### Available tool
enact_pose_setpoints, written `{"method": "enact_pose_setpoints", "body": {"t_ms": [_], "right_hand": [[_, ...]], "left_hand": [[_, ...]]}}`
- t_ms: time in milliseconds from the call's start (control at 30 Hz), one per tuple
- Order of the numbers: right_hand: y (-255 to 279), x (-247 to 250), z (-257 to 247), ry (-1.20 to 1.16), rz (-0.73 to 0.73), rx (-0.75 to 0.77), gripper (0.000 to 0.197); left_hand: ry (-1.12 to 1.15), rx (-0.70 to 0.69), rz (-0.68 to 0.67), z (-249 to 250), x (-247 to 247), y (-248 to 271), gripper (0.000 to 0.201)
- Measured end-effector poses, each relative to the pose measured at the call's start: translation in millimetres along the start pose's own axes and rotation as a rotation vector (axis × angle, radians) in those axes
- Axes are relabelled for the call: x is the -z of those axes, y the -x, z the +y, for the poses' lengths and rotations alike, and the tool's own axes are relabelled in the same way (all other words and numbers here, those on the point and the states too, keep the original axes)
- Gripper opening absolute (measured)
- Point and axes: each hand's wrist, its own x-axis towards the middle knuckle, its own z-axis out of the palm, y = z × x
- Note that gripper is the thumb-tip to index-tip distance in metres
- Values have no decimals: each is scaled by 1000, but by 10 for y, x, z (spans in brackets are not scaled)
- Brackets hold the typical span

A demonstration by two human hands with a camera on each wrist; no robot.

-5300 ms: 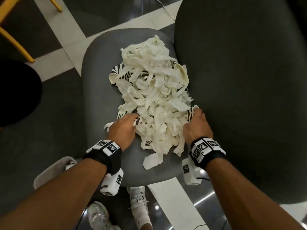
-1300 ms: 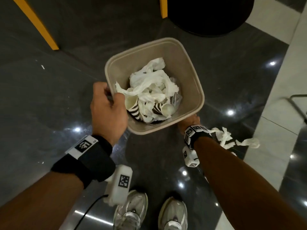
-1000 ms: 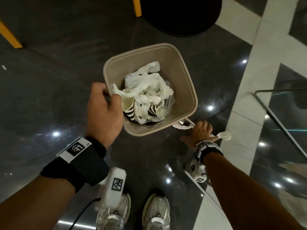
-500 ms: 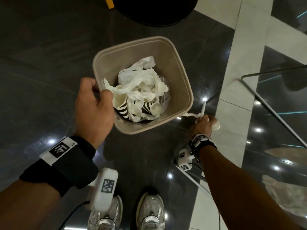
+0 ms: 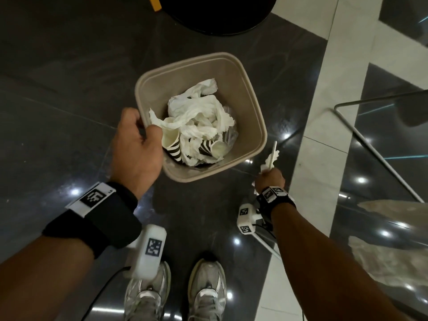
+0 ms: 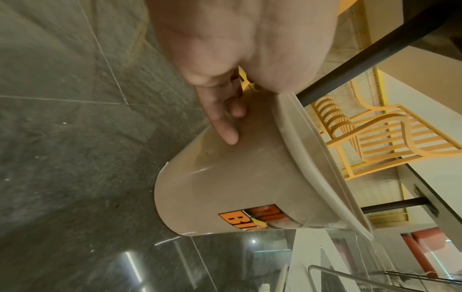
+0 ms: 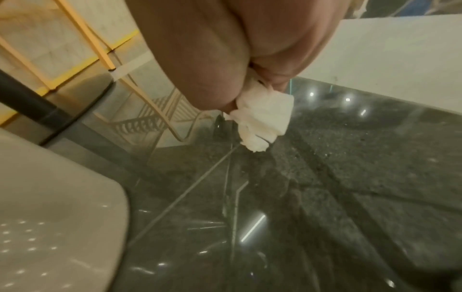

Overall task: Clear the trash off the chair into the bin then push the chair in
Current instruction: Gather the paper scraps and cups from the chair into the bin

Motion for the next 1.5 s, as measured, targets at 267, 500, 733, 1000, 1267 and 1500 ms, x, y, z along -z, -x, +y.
{"method": "enact_pose_setpoints", "body": {"t_ms": [267,500,733,1000,1267,1500], "right_hand": [[1477,886,-748,-573,159,321,15],[2349,1256,-776,-340,157,609,35],[2344,766,-622,-157,-197,514,10],[2312,900,-302,396,-592,475,70],[2810,2480,-355,-18,-402,610,39],[2514,4080,298,-247,33,508,24]], "left_hand": [[-103,264,-125,116,304,456,17],[-221,412,-166,-250,450,819,20],[-226,243,-339,-100,322,1159,13],[-297,270,-495,233,260,1185,33],[-415,37,-566,1719,78,1461,61],[-389,-175,-1113,3002,-968,1986,100]]}}
